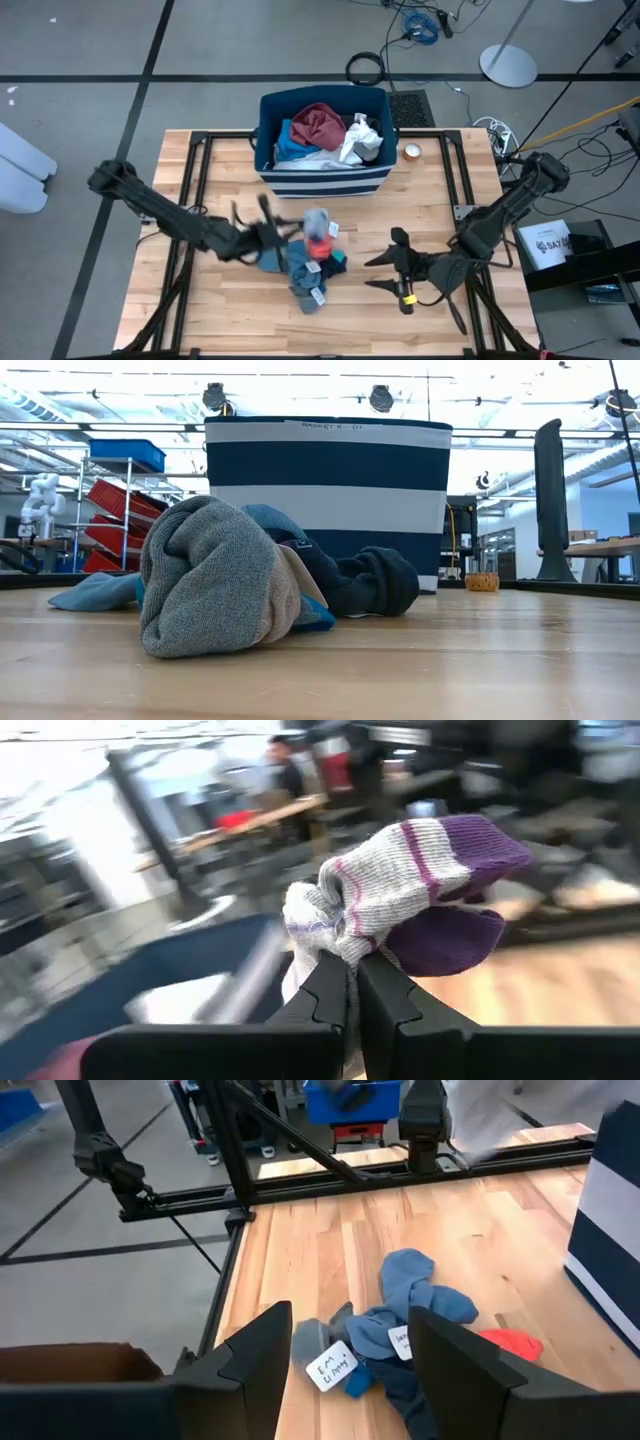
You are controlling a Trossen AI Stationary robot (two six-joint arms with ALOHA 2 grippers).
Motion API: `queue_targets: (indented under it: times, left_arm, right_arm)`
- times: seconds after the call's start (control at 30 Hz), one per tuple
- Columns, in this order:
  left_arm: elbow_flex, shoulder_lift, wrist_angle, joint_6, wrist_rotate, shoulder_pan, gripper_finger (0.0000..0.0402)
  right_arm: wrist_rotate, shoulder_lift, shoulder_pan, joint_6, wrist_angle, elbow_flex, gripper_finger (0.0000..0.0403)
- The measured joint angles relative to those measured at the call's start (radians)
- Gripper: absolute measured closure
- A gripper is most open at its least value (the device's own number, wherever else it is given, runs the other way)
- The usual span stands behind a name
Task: Sort clothes
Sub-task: Put the gray pair of socks into the blue laundry organizer
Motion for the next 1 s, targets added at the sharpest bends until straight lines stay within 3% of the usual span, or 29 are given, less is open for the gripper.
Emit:
queue_targets:
  times: [0.2, 0.3, 0.47, 0.73, 0.9, 1.0]
  left_arm:
    - [0.067, -0.163, -0.214, -0.007, -0.045, 0.151, 0.0394]
    - [0.160, -0.203, -0.385, -0.040, 0.009, 0.292, 0.0394]
    - [0.361, -0.172, -0.730, -0.212, 0.261, 0.590, 0.0394]
    - [0.498, 0.018, -0.996, -0.388, 0.636, 1.009, 0.0394]
    - [0.501, 0.147, -1.063, -0.525, 0.856, 1.172, 0.0390]
    - [0.501, 0.189, -1.055, -0.588, 0.919, 1.212, 0.0371]
  right_arm:
    - [0.000, 0.023, -0.004, 0.003, -0.002, 0.000, 0.0215]
    - [-0.001, 0.032, -0.011, 0.002, -0.003, 0.000, 0.0215]
    - [0.000, 0.033, -0.018, 0.003, 0.000, 0.000, 0.0215]
    - [-0.001, 0.033, -0.018, 0.007, 0.035, -0.001, 0.0215]
    - [-0.005, 0.033, -0.014, 0.007, 0.042, -0.001, 0.0215]
    - [-0.005, 0.033, -0.009, 0.007, 0.042, -0.001, 0.0215]
